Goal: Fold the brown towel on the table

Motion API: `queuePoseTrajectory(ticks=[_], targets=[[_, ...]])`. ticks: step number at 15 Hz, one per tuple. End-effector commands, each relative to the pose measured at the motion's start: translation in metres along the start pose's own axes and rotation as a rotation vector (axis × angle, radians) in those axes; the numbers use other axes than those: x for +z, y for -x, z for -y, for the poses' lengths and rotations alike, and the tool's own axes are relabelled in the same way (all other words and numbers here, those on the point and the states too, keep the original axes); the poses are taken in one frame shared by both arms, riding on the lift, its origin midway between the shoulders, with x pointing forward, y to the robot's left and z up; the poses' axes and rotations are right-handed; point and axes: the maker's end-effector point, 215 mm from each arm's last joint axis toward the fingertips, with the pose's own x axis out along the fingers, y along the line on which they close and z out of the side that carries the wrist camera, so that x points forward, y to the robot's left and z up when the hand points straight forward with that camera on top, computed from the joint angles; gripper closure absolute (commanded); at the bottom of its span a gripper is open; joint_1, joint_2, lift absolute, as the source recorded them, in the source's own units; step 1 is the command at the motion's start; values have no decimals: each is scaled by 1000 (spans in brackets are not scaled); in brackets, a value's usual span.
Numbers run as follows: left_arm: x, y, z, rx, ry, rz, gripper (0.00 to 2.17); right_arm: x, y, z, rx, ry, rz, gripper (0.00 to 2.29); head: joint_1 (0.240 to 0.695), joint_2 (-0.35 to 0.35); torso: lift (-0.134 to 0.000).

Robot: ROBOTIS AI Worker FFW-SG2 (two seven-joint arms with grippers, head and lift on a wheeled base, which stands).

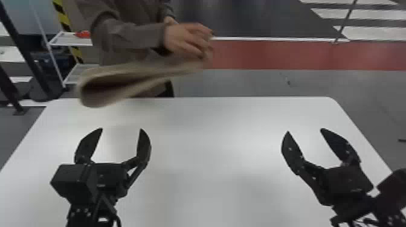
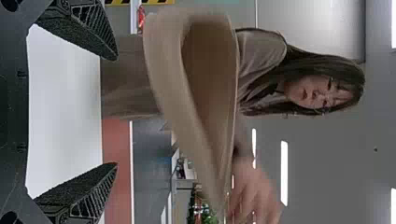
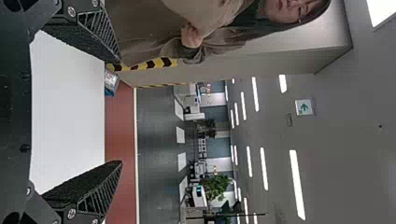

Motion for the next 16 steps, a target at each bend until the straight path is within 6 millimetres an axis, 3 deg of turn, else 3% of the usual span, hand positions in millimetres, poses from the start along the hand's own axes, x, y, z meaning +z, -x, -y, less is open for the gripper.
queuePoseTrajectory(ticks=[1, 16], targets=[[1, 1, -1, 1, -1, 6, 76, 0, 0, -1, 2, -1, 0, 127, 695, -26, -119], [4, 1, 1, -4, 2, 12, 76, 2, 2, -3, 10, 1, 1, 127, 695, -24, -119]])
